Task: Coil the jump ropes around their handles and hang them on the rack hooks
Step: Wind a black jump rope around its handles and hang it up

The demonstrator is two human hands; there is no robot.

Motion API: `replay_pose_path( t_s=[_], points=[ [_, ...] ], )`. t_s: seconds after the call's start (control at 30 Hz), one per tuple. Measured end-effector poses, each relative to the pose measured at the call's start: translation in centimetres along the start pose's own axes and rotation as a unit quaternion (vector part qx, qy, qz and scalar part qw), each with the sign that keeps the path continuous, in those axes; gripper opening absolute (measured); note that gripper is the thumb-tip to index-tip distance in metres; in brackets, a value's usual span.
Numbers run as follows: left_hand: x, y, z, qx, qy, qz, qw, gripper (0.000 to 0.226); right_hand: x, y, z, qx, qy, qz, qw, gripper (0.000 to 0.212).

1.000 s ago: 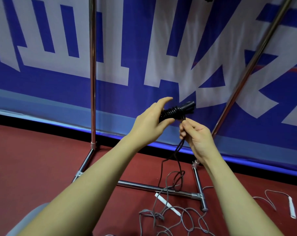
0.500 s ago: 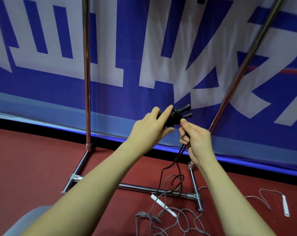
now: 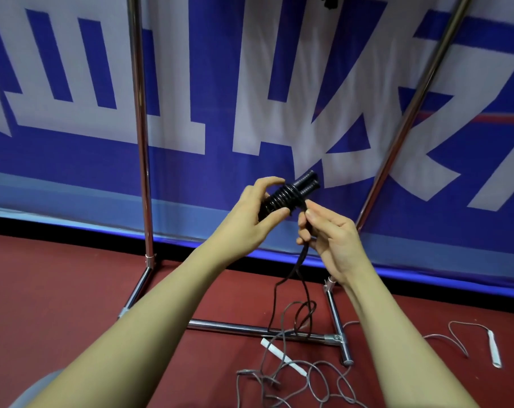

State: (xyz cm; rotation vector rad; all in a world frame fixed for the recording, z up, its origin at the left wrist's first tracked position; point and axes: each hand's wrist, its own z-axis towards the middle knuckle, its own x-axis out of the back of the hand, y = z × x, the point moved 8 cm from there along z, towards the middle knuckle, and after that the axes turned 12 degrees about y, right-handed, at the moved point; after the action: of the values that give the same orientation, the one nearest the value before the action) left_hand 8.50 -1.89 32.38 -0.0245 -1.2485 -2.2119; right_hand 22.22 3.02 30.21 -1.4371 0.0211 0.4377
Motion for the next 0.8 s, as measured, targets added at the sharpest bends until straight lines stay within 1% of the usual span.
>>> replay_pose_path(
  t_s=[0.07,0.13,0.2,0.23,0.33,0.4,0.43,0.5,0.6,0.63,0.7,0.73,0.8],
  points=[
    [0.5,0.1,0.3,-0.034,0.031,0.078,0.996,0.046,0.1,0.0,0.0,-0.004,-0.007,-0.016,1.0,0.03],
    [0.7,0.5,0.4,-0.078,0.053,0.18,0.979,0.049,0.2,0.2,-0.1,-0.012,-0.013,-0.018,1.0,0.03],
    [0.4,1.0,0.2,-0.106,0.05,0.242,0.963,0.051,0.1,0.1,-0.2,-0.015,-0.014,-0.014,1.0,0.03],
    [0.1,1.1,0.1,-0.107,0.04,0.253,0.961,0.052,0.2,0.0,-0.1,-0.012,-0.011,-0.013,1.0,0.03],
    [-0.5,0.6,0.0,-0.074,-0.003,0.226,0.971,0.056,0.5,-0.4,0.0,-0.004,0.009,-0.003,1.0,0.027],
    [-0.6,0.6,-0.3,-0.081,-0.013,0.218,0.973,0.067,0.6,-0.4,0.2,-0.004,0.023,0.001,1.0,0.025],
    [-0.5,0.6,-0.4,-0.088,-0.007,0.221,0.971,0.069,0.7,-0.3,0.2,-0.004,0.029,0.0,1.0,0.023],
    [-0.3,0.5,-0.5,-0.089,0.021,0.209,0.974,0.066,0.7,-0.3,0.4,-0.001,0.041,-0.002,0.999,0.018],
    [-0.4,0.7,-0.6,-0.082,0.041,0.148,0.985,0.06,0.7,-0.4,0.6,0.011,0.02,-0.044,0.999,0.006],
    [-0.4,0.5,-0.5,-0.072,0.038,0.123,0.989,0.059,0.6,-0.4,0.6,0.012,0.007,-0.075,0.997,0.008],
    [-0.4,0.3,-0.3,-0.04,0.024,0.061,0.997,0.058,0.7,-0.2,0.5,0.007,-0.013,-0.117,0.993,0.02],
    [-0.4,0.3,-0.2,-0.022,0.017,0.028,0.999,0.057,0.7,-0.1,0.4,0.001,-0.02,-0.118,0.993,0.024],
    [-0.5,0.4,0.0,0.01,0.009,-0.03,0.999,0.055,0.5,-0.2,0.2,-0.007,-0.046,-0.082,0.996,0.023]
  ],
)
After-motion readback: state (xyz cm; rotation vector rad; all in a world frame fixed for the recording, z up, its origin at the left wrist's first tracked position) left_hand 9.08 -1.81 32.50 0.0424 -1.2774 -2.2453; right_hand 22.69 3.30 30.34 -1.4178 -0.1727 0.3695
